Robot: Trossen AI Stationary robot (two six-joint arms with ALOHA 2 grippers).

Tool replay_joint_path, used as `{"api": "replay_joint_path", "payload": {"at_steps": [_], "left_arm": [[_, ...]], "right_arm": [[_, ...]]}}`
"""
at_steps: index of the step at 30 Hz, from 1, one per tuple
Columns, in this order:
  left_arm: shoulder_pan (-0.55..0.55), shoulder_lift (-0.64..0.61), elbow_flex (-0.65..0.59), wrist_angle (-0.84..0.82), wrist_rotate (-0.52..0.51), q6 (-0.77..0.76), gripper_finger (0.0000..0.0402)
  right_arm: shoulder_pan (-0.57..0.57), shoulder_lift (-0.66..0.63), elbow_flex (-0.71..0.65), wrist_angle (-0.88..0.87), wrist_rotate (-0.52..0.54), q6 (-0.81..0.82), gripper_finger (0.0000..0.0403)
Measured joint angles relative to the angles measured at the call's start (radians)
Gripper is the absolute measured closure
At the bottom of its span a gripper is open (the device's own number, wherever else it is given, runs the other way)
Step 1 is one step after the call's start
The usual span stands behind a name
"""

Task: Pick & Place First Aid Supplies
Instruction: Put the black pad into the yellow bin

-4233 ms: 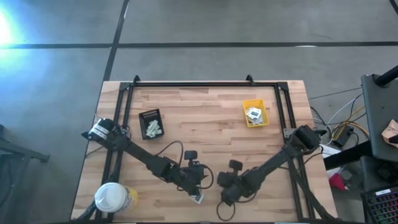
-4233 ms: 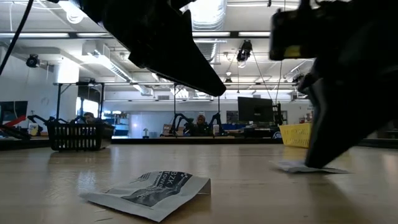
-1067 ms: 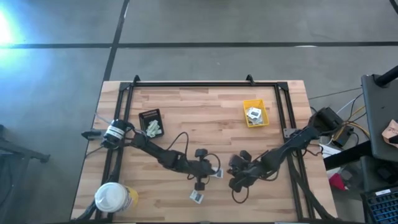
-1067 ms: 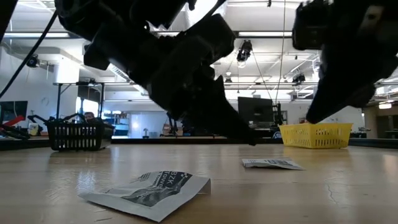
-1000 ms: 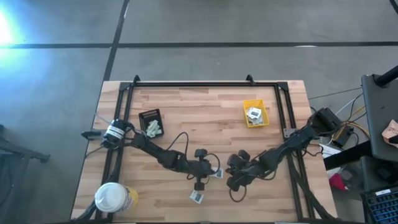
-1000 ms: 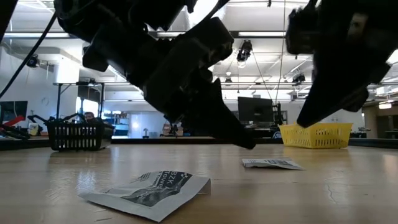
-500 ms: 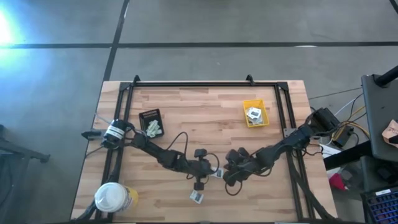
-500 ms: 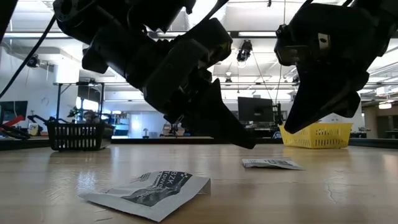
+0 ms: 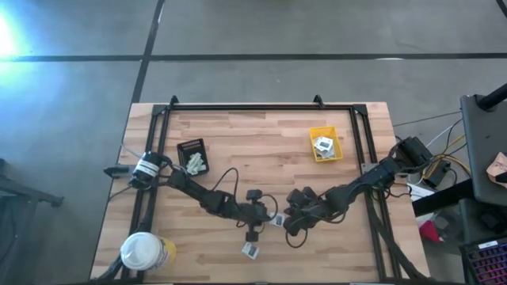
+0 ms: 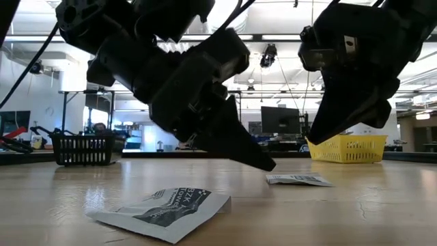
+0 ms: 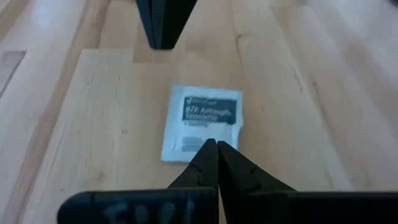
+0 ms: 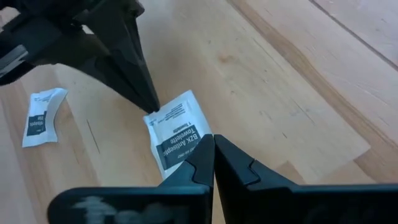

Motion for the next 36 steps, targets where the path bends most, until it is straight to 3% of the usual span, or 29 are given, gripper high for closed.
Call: {"api": "replay_joint_path", "payload": {"at_steps": [14,19,30,36], "left_arm": [[0.009,0.001,-0.009,0.117,0.019,0.038,0.0401],[0.009,0.064,0.004,0.181,0.022,0.028,0.0401],[0.003,0.09,0.026,0.133,0.021,0.008,0.0401],[-0.003,0.084,0.027,0.126,0.021,0.017,0.0401]], "right_arm": [[-0.023,0.0,0.002,-0.001,0.0,-0.04,0.0394],[-0.023,0.0,0.002,-0.001,0.0,-0.044,0.0394],[-0.023,0.0,0.002,-0.007,-0.01,-0.043,0.0393],[-0.025,0.0,0.002,-0.007,-0.031,-0.039,0.0362]]}}
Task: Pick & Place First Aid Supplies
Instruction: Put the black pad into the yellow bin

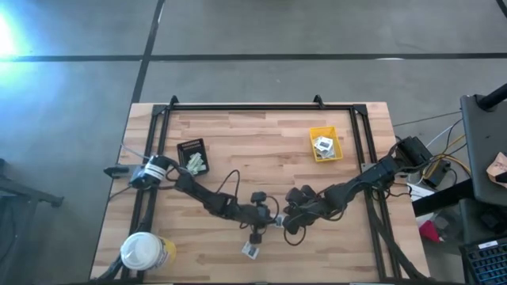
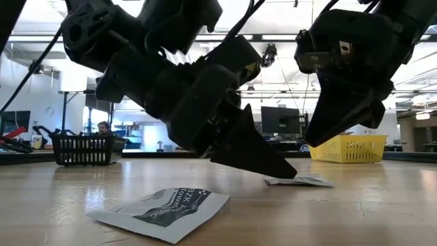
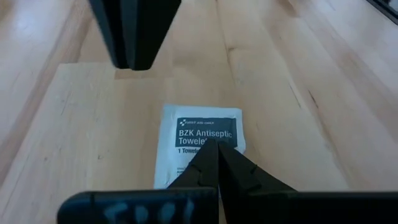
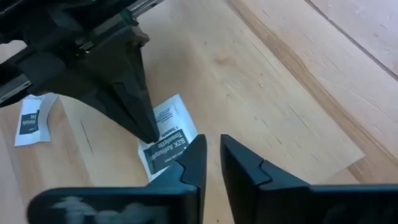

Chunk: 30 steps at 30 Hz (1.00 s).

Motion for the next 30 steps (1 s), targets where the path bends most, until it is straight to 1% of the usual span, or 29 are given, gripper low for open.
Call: {"api": "replay_joint_path", "payload": {"at_steps": [5,10,16,25,30], "left_arm": [[-0.006,-0.024,0.0,-0.007,0.005,0.022,0.0401],[-0.013,-0.031,0.0,-0.005,0.024,0.03,0.0401],[-0.022,-0.028,-0.002,-0.059,0.038,0.023,0.0401],[-0.021,0.0,0.0,-0.049,0.031,0.006,0.0401],[-0.021,0.002,0.0,-0.059,0.031,0.005,0.0402]], "right_arm": [[0.0,0.0,0.0,0.0,0.004,-0.001,0.0333],[0.0,0.0,0.0,0.001,0.004,0.002,0.0317],[0.0,0.0,0.0,0.0,0.004,-0.001,0.0315],[0.0,0.0,0.0,0.004,0.002,0.001,0.0323],[-0.003,0.0,0.0,0.004,0.0,-0.002,0.0305]]}}
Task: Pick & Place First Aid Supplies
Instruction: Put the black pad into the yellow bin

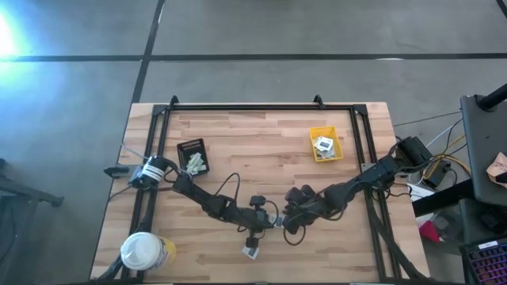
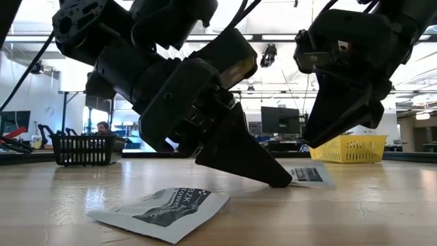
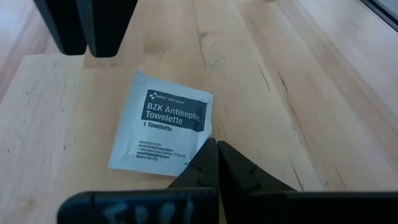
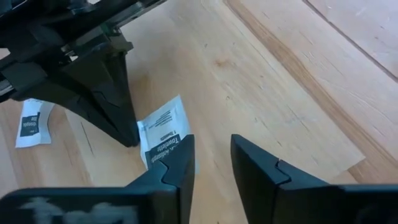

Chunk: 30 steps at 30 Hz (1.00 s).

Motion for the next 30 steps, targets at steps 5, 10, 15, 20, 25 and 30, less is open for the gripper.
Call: {"api": "replay_joint_path", "payload": {"at_steps": [5,10,15,20,25,30], "left_arm": [[0.001,0.001,0.001,-0.005,0.002,0.0,0.0402],[0.001,0.002,0.001,-0.007,0.003,0.0,0.0402],[0.001,0.002,0.001,-0.009,0.003,0.0,0.0402],[0.001,0.003,0.0,-0.009,0.003,-0.001,0.0402],[0.001,0.003,0.0,-0.008,0.003,-0.001,0.0402],[0.002,0.003,0.0,-0.008,0.004,-0.001,0.0402]], "right_arm": [[-0.025,0.0,-0.001,0.0,-0.068,0.027,0.0277],[-0.039,0.0,-0.003,0.002,-0.127,0.031,0.0256],[-0.04,0.02,-0.006,0.03,-0.165,0.049,0.0253],[-0.041,0.079,-0.007,0.089,-0.174,0.05,0.0252],[-0.04,0.103,-0.007,0.108,-0.19,0.043,0.0252],[-0.041,0.102,-0.007,0.139,-0.21,0.016,0.0264]]}}
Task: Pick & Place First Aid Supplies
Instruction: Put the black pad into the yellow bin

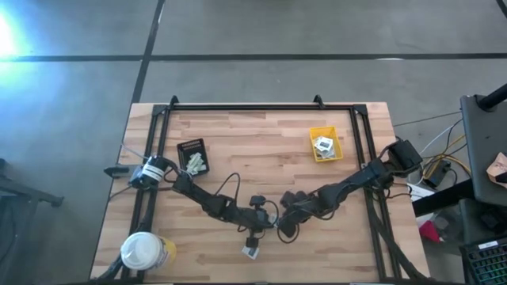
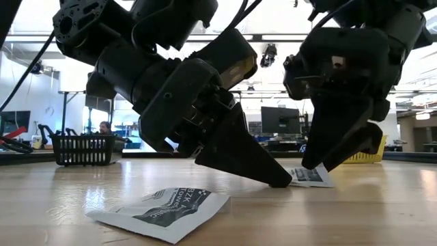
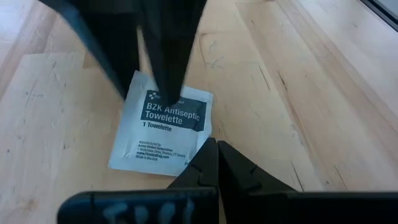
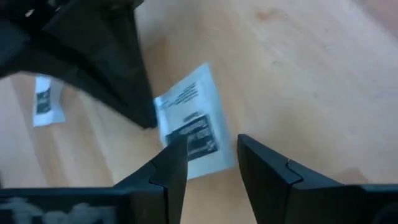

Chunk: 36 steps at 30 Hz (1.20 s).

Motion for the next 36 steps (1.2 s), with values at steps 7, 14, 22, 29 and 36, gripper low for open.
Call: {"api": "replay_joint_path", "payload": {"at_steps": [7,14,22,29,36], "left_arm": [[0.006,0.0,-0.001,0.0,0.005,0.0,0.0402],[0.006,-0.001,-0.001,-0.001,0.005,0.0,0.0402],[0.007,-0.041,-0.004,-0.032,0.002,0.0,0.0401],[0.009,-0.095,-0.005,-0.12,-0.008,0.01,0.0401],[0.01,-0.144,-0.002,-0.153,-0.009,0.006,0.0363]], "right_arm": [[0.002,-0.004,0.0,0.007,-0.051,-0.023,0.0318],[0.001,-0.005,-0.001,0.008,-0.051,-0.038,0.0386],[0.001,-0.011,-0.001,0.006,-0.047,-0.048,0.0394],[0.001,-0.044,-0.001,0.003,-0.046,-0.114,0.0394],[0.001,-0.082,-0.001,-0.065,-0.036,-0.15,0.0394]]}}
